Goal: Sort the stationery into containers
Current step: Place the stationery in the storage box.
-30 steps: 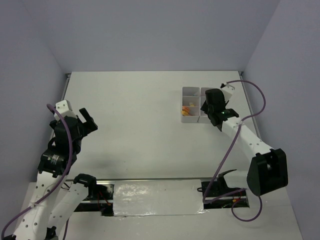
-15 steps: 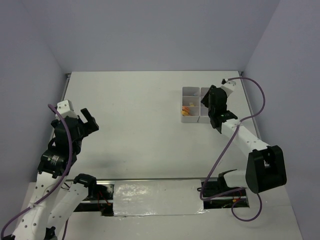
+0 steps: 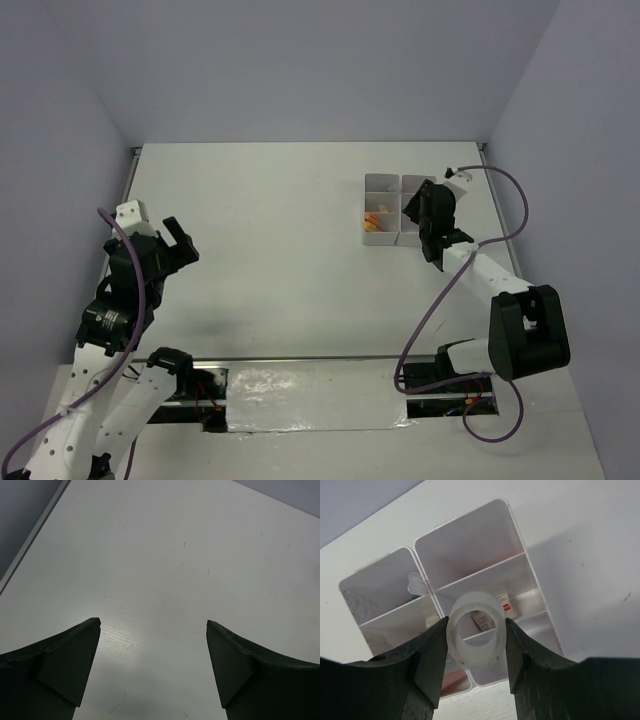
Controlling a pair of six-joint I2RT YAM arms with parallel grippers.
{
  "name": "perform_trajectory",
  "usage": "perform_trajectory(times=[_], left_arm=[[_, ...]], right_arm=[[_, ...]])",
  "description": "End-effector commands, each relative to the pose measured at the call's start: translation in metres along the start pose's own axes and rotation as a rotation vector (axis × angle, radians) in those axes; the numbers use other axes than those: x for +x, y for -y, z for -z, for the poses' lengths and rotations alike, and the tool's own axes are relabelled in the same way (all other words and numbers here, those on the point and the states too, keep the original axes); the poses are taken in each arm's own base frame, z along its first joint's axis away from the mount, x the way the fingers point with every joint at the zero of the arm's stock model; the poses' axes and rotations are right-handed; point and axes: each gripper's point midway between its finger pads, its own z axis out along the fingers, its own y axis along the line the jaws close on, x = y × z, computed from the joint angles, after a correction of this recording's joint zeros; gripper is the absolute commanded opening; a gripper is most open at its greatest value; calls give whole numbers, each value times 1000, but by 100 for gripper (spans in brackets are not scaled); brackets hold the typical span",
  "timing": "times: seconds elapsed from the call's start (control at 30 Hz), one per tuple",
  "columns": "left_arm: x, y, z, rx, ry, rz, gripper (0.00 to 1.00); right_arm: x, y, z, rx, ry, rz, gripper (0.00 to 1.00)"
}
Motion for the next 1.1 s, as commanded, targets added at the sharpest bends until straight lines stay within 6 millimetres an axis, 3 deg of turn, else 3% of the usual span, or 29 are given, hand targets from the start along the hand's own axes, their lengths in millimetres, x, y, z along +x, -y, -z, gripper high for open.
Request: perform_trajectory(times=[0.0,0.2,0.37,0.7,1.07], left_arm=[[-9,6,0,31,34,-8,99],[-8,7,-1,32,30,-13,99],[-8,8,-2,37,27,-13,99],[-8,9,-2,41,25,-18,99],[-8,8,-2,38,28,-18,99]], right_arm=[[-4,0,-5,-8,33,-33,40],[3,7,-7,3,26,-33,42],[11,10,-11,1,7,-31,49],[12,10,-13,-1,-1,-38,67],[5,4,-2,-44,7,-47,74]])
